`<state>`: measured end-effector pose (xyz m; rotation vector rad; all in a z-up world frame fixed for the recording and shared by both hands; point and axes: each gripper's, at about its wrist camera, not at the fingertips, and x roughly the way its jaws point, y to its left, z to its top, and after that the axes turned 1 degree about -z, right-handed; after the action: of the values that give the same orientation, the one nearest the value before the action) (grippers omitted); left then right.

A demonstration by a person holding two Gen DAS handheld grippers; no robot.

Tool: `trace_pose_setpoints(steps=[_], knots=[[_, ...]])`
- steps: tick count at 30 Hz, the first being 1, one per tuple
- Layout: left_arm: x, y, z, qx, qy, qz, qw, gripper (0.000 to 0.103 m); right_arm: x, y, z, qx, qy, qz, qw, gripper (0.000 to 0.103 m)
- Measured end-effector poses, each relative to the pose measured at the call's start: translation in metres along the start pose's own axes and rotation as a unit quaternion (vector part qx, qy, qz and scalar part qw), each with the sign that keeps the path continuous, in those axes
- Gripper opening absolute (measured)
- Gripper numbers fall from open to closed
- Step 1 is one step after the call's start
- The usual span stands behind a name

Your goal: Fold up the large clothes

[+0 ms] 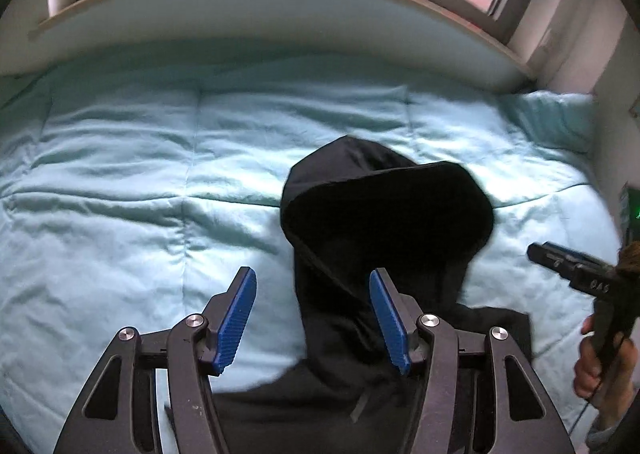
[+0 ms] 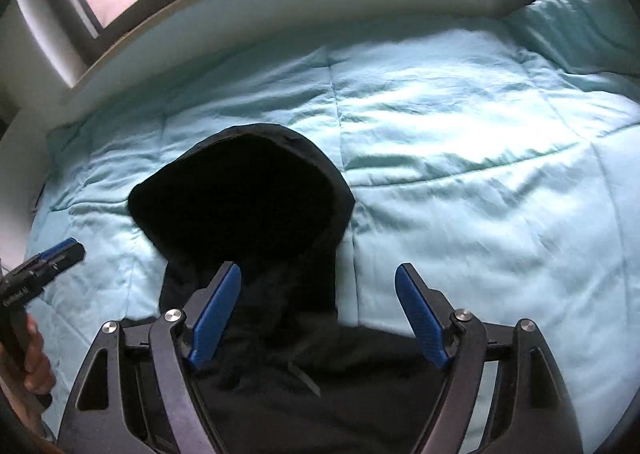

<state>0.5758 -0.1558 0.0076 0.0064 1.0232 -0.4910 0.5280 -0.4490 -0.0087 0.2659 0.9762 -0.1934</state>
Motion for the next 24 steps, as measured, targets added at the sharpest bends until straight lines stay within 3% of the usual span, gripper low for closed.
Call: trace_pose_setpoints(steps=[5,7,8,9,10,12,16,17,20,22,23,24], knots=[[0.05,0.007,0.016,-0.018,0.012,0.015,0.9996,0.06,0.053,-0.003,0.018,0.009,0.021,-0.006,1.0,0.079],[0.065,0.009,0.02,-0.019,0.016,0.026,0.9994,0.041,0.07,-0.004,0.021,0.01,0.032,-0.014,0.999,0.065],[0.073,0.011,0.023,-0.02,0.025,0.034,0.9989,0.035,0.075,-0.004,0.021,0.01,0.035,-0.017,0.999,0.055],[0.079,0.014,0.026,-0.023,0.03,0.043,0.9983,0.022,0.079,-0.005,0.022,0.01,0.036,-0.023,0.999,0.04],[0.084,0.021,0.028,-0.035,0.033,0.046,0.9978,0.015,0.081,-0.007,0.022,0.007,0.034,-0.03,0.999,0.012],[0.083,0.034,0.027,-0.056,0.02,0.038,0.9975,0.011,0.079,-0.015,0.02,0.011,0.03,-0.034,0.999,0.009],[0.05,0.067,-0.001,-0.119,-0.015,-0.059,0.9911,0.011,0.057,-0.044,-0.001,0.054,0.01,0.026,0.998,0.007],[0.047,0.068,-0.009,-0.117,-0.016,-0.062,0.9911,0.012,0.056,-0.046,-0.007,0.051,0.009,0.029,0.998,0.007],[0.076,0.07,-0.029,-0.096,0.037,-0.02,0.9944,0.012,0.077,-0.04,-0.023,0.019,0.026,0.007,0.999,0.007],[0.108,0.082,-0.047,-0.111,0.088,0.006,0.9899,0.011,0.101,-0.043,-0.031,0.019,0.056,0.004,0.998,0.007],[0.12,0.089,-0.056,-0.111,0.1,0.026,0.9884,0.01,0.109,-0.046,-0.034,0.021,0.065,0.009,0.998,0.007],[0.124,0.092,-0.06,-0.114,0.1,0.019,0.9883,0.01,0.112,-0.049,-0.036,0.024,0.068,0.018,0.997,0.007]])
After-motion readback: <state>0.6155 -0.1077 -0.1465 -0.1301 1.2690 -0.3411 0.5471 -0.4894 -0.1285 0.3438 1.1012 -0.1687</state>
